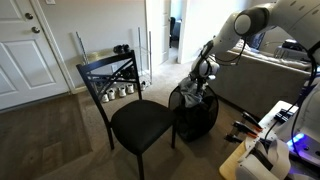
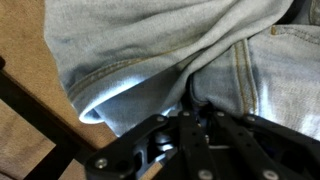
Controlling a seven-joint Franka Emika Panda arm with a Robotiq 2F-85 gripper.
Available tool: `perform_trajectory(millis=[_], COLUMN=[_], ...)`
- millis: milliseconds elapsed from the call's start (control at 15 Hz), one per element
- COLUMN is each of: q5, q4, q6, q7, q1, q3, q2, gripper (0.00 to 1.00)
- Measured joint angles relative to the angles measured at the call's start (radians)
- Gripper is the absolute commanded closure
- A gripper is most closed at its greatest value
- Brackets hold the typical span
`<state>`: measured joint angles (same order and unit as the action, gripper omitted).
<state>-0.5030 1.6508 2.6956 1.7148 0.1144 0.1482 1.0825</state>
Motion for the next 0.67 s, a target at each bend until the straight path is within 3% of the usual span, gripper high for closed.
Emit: perform_trajectory(millis=[267, 533, 667], q5=[-0.001, -0.015, -0.022], q4=[0.037, 0.215, 0.303], q6=[0.074, 0.282, 0.343], q7=[-0.028, -0.112, -0.143], q1=[0.023, 0.081, 0.118], q3=[-0.018, -0.060, -0.089], q2=[-0.030, -0.184, -0.267], gripper=[0.31, 0.05, 0.00])
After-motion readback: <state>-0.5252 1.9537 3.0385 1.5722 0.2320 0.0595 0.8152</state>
